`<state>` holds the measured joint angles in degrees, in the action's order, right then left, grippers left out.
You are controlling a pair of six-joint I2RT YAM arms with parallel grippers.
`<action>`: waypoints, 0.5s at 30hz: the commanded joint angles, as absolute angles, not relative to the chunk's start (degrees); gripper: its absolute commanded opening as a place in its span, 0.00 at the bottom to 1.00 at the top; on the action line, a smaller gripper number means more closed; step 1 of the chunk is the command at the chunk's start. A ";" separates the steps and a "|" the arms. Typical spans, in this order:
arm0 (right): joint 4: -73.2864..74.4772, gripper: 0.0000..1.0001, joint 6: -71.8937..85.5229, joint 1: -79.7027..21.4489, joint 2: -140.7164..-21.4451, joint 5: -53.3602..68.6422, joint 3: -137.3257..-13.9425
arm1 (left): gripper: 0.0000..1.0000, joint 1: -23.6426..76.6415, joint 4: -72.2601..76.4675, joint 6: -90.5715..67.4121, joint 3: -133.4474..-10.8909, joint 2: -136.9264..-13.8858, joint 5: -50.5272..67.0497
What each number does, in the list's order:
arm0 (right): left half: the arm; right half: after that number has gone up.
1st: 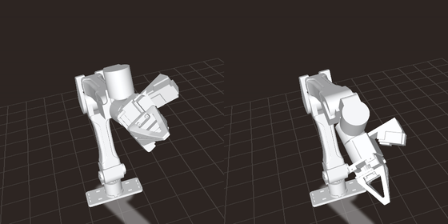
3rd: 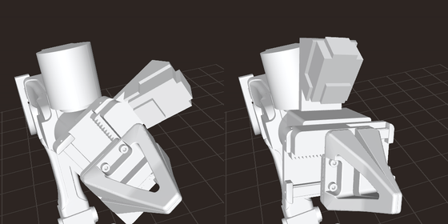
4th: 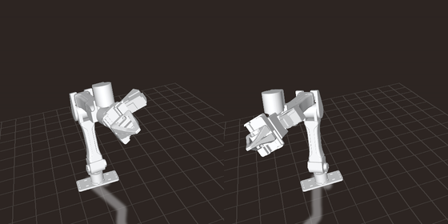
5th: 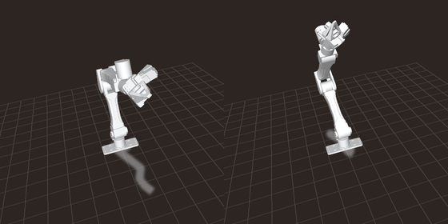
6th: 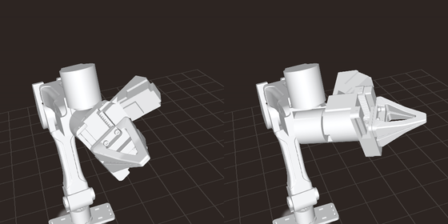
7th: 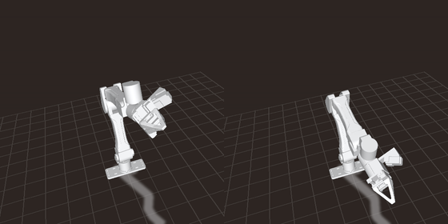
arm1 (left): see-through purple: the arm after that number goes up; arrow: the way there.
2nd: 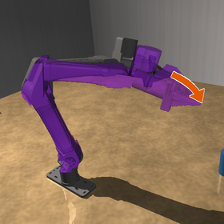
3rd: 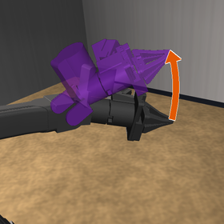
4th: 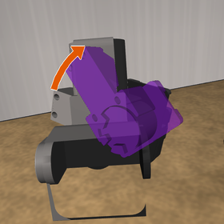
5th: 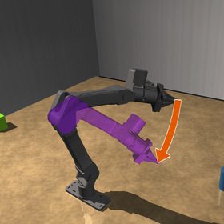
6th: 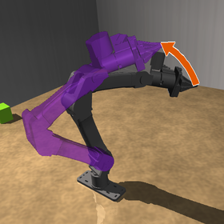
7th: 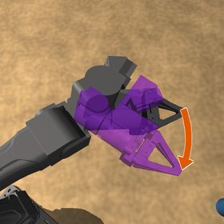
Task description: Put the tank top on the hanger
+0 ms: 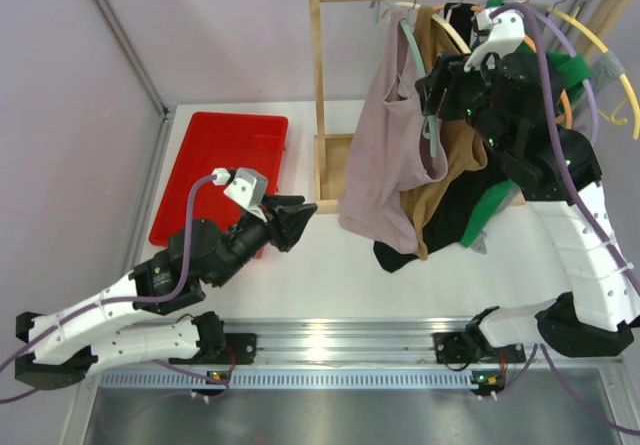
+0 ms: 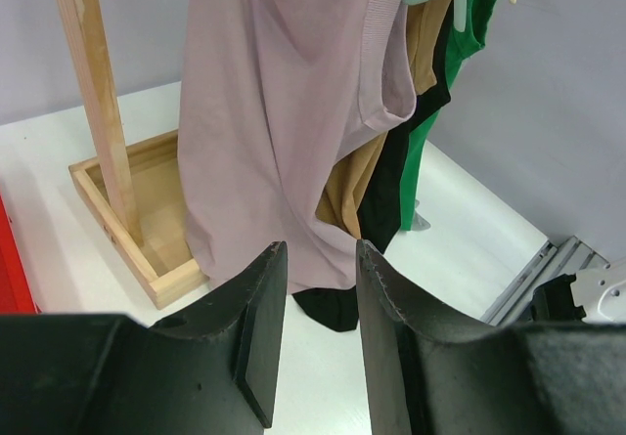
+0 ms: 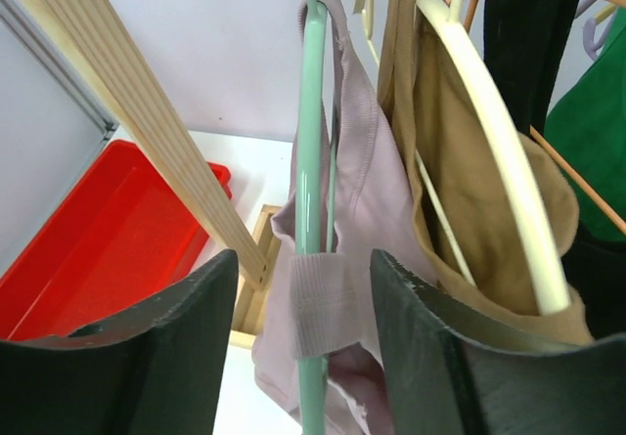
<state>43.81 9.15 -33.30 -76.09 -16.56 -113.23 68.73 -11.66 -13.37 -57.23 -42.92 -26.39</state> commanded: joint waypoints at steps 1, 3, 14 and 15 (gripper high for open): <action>40.87 0.57 9.49 -32.78 -74.01 -16.44 -113.12 | 0.39 68.91 -10.28 -13.27 -58.10 -43.15 -26.72; 41.22 0.61 9.75 -32.78 -73.57 -16.44 -113.20 | 0.39 68.91 -10.28 -13.18 -58.18 -43.33 -26.72; 49.03 0.75 13.18 -32.87 -63.91 -10.64 -109.79 | 0.39 68.91 -10.37 -13.53 -58.62 -43.42 -27.77; 49.83 0.76 13.71 -32.87 -62.42 -9.42 -108.30 | 0.39 68.91 -10.63 -13.62 -58.62 -43.50 -28.12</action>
